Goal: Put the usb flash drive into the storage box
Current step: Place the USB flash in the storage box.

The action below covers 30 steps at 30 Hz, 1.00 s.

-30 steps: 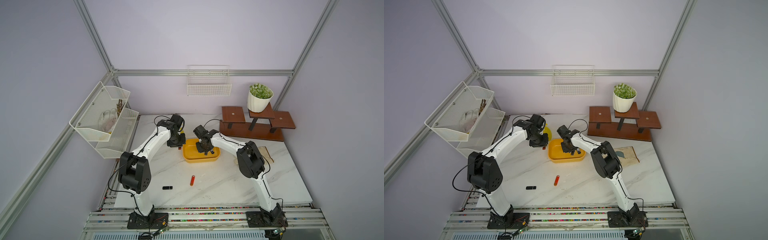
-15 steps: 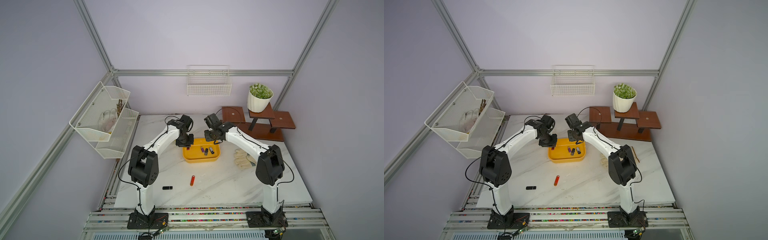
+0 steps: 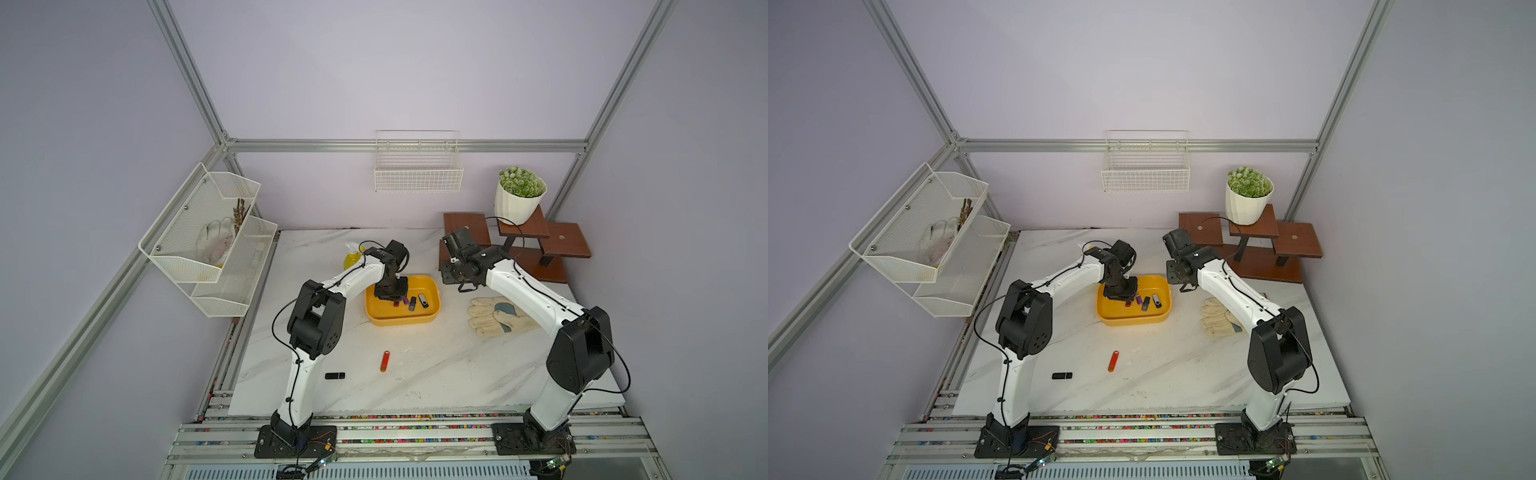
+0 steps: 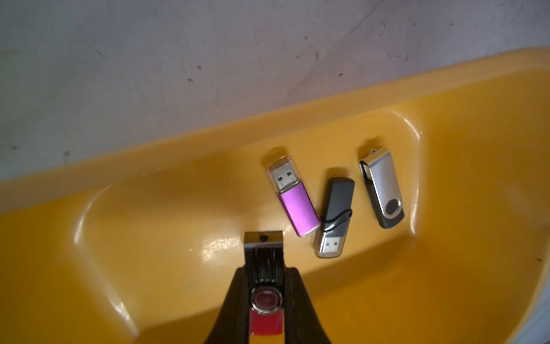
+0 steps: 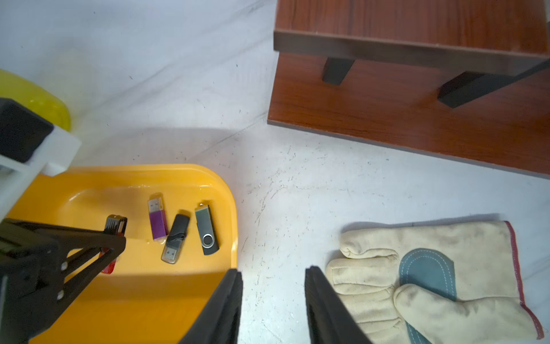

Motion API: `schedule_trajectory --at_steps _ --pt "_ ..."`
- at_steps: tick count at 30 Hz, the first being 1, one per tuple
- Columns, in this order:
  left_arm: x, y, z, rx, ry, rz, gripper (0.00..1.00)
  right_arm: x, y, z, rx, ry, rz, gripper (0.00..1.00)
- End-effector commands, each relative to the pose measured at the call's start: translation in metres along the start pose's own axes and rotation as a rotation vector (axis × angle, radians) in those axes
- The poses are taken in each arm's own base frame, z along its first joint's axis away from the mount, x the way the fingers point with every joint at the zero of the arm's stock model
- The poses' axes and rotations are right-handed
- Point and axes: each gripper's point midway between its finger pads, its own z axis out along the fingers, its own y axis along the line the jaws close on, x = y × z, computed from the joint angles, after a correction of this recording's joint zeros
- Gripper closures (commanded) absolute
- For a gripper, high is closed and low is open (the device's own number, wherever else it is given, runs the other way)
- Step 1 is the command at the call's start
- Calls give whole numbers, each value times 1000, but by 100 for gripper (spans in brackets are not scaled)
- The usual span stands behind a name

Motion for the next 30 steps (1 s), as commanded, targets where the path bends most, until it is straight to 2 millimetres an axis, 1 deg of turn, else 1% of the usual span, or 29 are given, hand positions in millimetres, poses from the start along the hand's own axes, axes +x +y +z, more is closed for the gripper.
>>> schedule_trajectory --at_steps 1,8,10,13,16,19,21,22,26,28,30 --pt "-17 -3 -4 -12 -71 -17 100 -8 -6 -21 -12 -43 24 60" --pt "-19 3 -1 -66 -85 -30 100 -7 -9 -25 -15 -48 30 59" --pt "-17 5 2 -73 -79 -28 97 -6 -9 -25 -16 -48 29 59" --pt "-15 6 8 -71 -63 -30 90 -6 -9 -25 -19 -46 32 59" --pt "-13 6 13 -72 -50 -30 86 -6 -7 -27 -35 -51 33 60" --pt "-14 5 13 -67 -52 -30 80 -5 -6 -28 -45 -55 41 60" --pt "-15 4 11 -66 -58 -26 76 -3 -7 -28 -46 -55 43 59" --pt "-16 4 10 -66 -62 -25 72 -2 -7 -27 -46 -52 42 59" --pt "-21 1 0 -57 -84 -17 61 5 -7 -24 -48 -36 36 58" --pt "-25 -5 -7 -33 -95 -5 59 9 -6 -25 -54 -26 25 58" --pt "-30 -12 -18 8 -106 -6 58 13 -5 -25 -67 -17 26 58"
